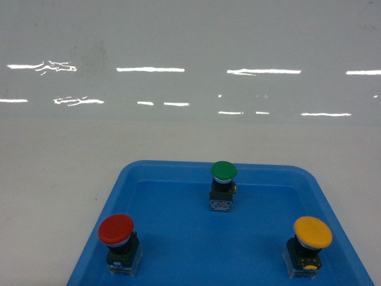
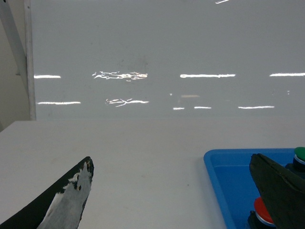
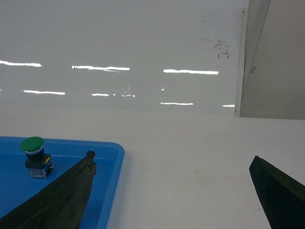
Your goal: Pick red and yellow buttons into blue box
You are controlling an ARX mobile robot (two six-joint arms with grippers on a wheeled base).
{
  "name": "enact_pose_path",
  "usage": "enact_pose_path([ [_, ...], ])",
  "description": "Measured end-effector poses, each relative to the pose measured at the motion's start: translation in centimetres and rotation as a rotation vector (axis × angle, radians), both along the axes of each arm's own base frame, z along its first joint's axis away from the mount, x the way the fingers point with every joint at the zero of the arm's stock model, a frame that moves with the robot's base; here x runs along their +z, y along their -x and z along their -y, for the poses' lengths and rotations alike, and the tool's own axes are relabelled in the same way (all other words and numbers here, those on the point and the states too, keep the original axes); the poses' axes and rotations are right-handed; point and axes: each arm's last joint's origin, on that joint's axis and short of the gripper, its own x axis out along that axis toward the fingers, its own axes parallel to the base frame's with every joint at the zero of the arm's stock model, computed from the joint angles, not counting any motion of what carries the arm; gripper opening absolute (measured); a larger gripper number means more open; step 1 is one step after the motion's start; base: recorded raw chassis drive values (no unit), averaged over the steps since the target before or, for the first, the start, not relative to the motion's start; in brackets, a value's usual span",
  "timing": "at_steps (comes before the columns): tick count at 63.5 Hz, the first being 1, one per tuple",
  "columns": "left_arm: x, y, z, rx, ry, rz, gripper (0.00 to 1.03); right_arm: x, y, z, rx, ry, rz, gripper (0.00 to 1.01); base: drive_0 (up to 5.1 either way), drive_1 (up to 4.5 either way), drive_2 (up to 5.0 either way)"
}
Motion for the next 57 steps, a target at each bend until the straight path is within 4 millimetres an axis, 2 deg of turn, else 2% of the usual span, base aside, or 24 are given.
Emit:
enact_pose_path([
  [28,0.2,0.0,0.2,-0.016,0.0,0.018,0.98,0.0,0.0,0.0,0.001,0.001,0.003,0.98,0.0,0.0,0.0],
  [40,0.3,-0.2,0.5,-0.05,0.002,0.027,0.98,0.0,-0.3,-0.7,0.067,0.002,-0.005,0.98,0.0,0.0,0.0],
  [57,0.5,-1.8,1.5,-0.103,0.0,-0.007,0.98,0.1,-2.2,-2.4,0.162,0.016,-0.077,0.98,0.0,0.0,0.0],
])
